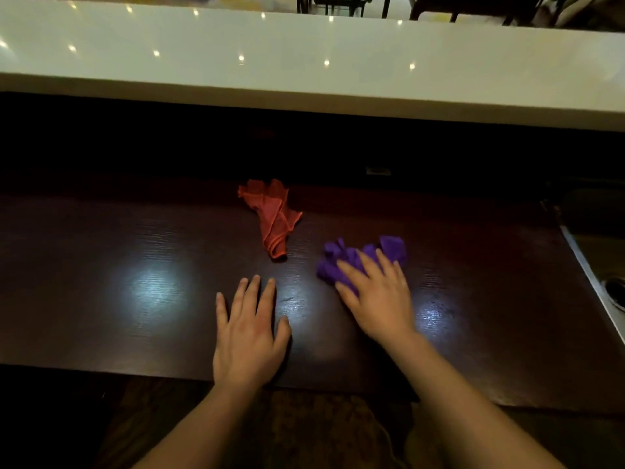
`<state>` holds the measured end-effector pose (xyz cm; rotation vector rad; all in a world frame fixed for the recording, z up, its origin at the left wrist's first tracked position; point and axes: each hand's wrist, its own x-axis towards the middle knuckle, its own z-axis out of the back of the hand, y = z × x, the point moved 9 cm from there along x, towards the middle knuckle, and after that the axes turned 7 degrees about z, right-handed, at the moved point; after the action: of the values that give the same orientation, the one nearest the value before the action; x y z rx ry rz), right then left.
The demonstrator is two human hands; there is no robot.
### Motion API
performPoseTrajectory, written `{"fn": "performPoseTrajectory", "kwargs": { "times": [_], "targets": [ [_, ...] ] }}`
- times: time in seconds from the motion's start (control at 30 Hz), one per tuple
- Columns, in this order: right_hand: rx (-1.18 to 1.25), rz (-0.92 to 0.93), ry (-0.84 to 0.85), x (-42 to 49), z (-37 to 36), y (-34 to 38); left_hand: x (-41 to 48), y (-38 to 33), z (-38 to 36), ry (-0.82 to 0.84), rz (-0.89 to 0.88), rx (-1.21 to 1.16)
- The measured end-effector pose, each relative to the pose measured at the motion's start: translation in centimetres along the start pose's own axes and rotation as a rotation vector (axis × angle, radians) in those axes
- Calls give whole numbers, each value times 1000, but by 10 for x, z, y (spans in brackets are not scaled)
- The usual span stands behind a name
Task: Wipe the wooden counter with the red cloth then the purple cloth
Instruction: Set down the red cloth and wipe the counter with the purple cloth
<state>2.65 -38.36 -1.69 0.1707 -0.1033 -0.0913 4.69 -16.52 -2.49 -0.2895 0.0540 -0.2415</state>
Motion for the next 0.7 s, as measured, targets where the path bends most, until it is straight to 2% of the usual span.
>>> {"fn": "performPoseTrajectory", "kwargs": {
  "times": [0.07,0.1,0.23,0.33,0.4,0.5,0.57,0.63,0.7],
  "targets": [
    [23,-64,32,31,-8,24,-3,0,7,-37,-12,-105],
    [25,-18,41,35,-15,49,-4,1,10,-55,-17,-168],
    [86,329,63,-16,-32,141,-7,9,19,-93,-13,-311],
    [147,368,49,-48,-24,113,-5,11,17,-87,-19,-297],
    [78,299,32,-57,-16,65,-4,10,16,-85,-27,-281],
    [38,23,-21,-39,4,-18,-2,4,14,-59,-34,-203],
    [74,-162,-20,-31,7,-36,-2,1,12,-39,-32,-151],
    [66,-134,-43,-48,5,-15,-3,-2,12,-28,-37,-114],
    [45,45,-30,-90,-1,9,-3,-4,10,-14,-53,-77]
  ]
}}
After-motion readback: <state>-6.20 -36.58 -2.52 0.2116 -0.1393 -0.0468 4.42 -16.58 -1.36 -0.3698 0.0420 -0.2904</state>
